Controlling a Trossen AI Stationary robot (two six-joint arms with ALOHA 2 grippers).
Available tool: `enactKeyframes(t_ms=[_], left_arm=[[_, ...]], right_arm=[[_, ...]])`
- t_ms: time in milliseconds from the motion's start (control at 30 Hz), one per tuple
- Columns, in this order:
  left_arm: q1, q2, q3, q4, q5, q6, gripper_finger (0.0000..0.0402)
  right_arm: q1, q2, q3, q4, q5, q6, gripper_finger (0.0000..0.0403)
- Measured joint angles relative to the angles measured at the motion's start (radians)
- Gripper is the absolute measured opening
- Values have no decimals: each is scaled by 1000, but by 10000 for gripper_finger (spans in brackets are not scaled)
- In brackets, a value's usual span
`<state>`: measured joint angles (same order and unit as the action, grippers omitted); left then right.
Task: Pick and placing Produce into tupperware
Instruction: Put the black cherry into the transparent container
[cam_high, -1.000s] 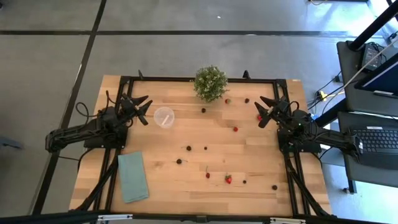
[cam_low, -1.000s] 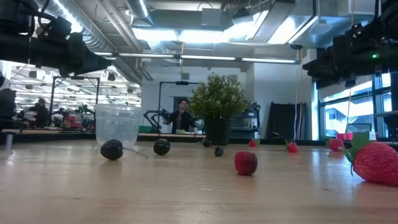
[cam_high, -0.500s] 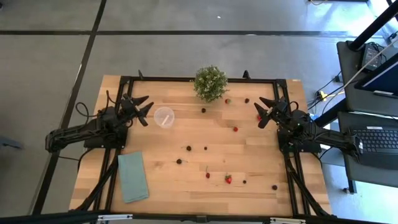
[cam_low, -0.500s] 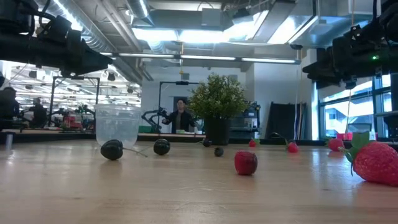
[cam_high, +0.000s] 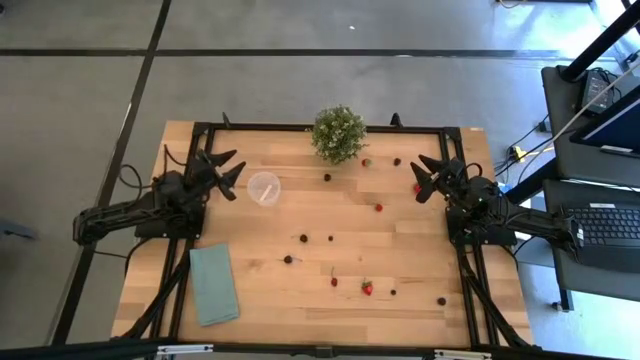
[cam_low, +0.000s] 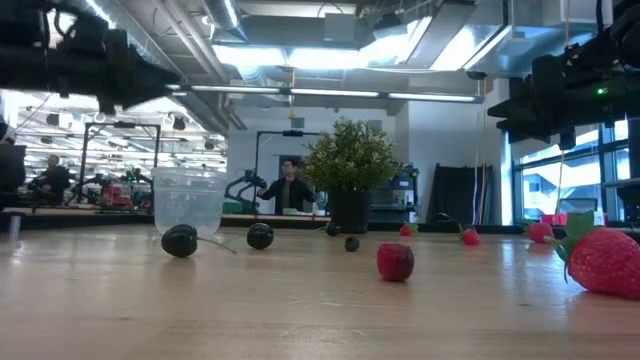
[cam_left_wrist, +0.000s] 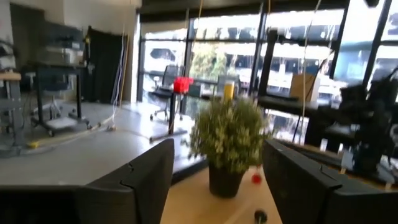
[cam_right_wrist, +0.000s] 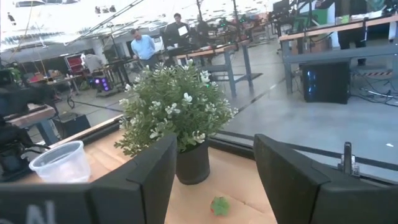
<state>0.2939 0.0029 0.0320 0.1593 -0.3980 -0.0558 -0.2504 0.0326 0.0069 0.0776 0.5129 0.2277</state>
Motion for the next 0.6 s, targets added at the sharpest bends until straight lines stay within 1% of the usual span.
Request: enactKeyframes(t_ms=[33, 100, 167, 267, 367, 467, 600], left_arm=[[0, 0, 22, -3, 12, 17, 232], [0, 6, 72, -32, 74, 61, 232], [0, 26, 135, -98, 131, 88, 232], [0, 86, 252, -207, 173, 93, 232], [0, 176, 365, -312, 213, 120, 232], [-13, 286, 481, -359, 254, 166, 231], [-78, 457, 627, -418, 292, 252, 231]], right_arm=[[0, 0, 0, 0, 1, 2, 217], [0, 0, 0, 0, 1, 3, 217], [0, 0, 0, 0, 1, 2, 217], [0, 0, 0, 0, 1, 3, 217], [0, 0, 0, 0, 1, 3, 217], [0, 0, 0, 0, 1, 3, 217], [0, 0, 0, 0, 1, 3, 217]])
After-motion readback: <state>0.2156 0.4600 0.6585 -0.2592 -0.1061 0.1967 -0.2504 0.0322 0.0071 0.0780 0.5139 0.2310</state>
